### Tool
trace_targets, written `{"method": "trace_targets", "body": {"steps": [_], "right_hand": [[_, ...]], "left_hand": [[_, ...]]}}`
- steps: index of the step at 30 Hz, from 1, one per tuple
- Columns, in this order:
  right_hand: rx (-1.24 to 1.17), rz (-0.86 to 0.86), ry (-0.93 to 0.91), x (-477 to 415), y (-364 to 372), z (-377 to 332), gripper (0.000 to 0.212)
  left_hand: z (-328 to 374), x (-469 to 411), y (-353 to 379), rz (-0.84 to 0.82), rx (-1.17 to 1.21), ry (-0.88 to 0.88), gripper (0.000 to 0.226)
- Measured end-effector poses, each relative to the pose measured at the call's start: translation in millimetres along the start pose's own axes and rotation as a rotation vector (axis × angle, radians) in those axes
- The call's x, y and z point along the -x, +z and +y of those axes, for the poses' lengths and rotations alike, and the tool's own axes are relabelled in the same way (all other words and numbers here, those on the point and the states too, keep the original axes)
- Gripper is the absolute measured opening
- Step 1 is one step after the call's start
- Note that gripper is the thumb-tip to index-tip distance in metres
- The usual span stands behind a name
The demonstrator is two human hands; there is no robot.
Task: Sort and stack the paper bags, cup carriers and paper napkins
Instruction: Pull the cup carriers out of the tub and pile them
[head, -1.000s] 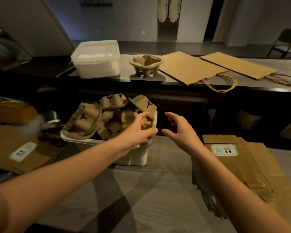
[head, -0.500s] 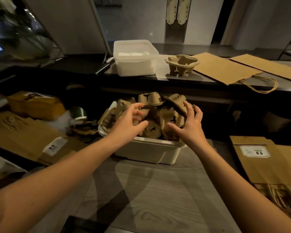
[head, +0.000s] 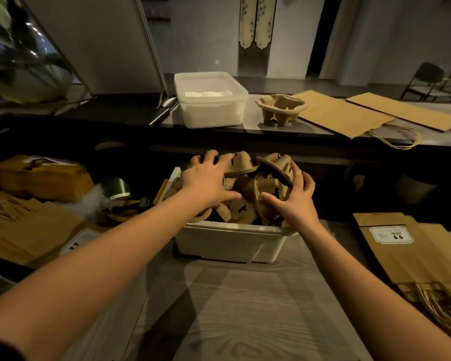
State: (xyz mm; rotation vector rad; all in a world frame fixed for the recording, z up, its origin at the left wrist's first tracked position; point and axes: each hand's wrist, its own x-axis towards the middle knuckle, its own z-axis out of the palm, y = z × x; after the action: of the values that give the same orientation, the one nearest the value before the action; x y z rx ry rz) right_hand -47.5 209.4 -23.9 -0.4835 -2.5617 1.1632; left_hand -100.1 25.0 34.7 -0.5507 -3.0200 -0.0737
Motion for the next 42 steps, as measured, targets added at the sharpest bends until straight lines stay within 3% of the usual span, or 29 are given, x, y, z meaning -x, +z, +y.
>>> {"method": "trace_targets", "body": {"steps": [5,11,15,24,32,38,42], "right_hand": [[0.061,0.04,-0.053,0.3,1.5,-5.4,0.085],[0.041,0.082,-0.021,3.8,5.0,-7.8,0.068],[-0.004,0.106,-0.007,3.5,6.4,-11.6,0.067],[-0.2,0.223,-0.085,14.7,11.0,-7.2,0.039],[-0.351,0.357,-0.182,12.3,-6.7,-13.4,0.037],[-0.455,0.454,-0.214,21.4,-36.1,-2.1,0.037],[-0.46,0.492,-0.167,36.3,-48.6,21.9,0.038]], "left_hand": [[4.3,-24.7,4.3,-0.143,-0.015,-0.065,0.082],[6.2,-27.4,15.4,0.002,0.029,-0.075,0.053],[1.1,-22.7,13.9,0.032,0.076,-0.054,0.053],[-23.5,1.8,11.8,0.315,-0.001,0.056,0.054],[-22.6,15.4,-8.0,0.38,0.042,0.108,0.057],[-17.1,49.5,-15.8,0.546,0.186,0.308,0.054],[-6.7,78.0,1.4,0.529,0.172,0.455,0.055]]}}
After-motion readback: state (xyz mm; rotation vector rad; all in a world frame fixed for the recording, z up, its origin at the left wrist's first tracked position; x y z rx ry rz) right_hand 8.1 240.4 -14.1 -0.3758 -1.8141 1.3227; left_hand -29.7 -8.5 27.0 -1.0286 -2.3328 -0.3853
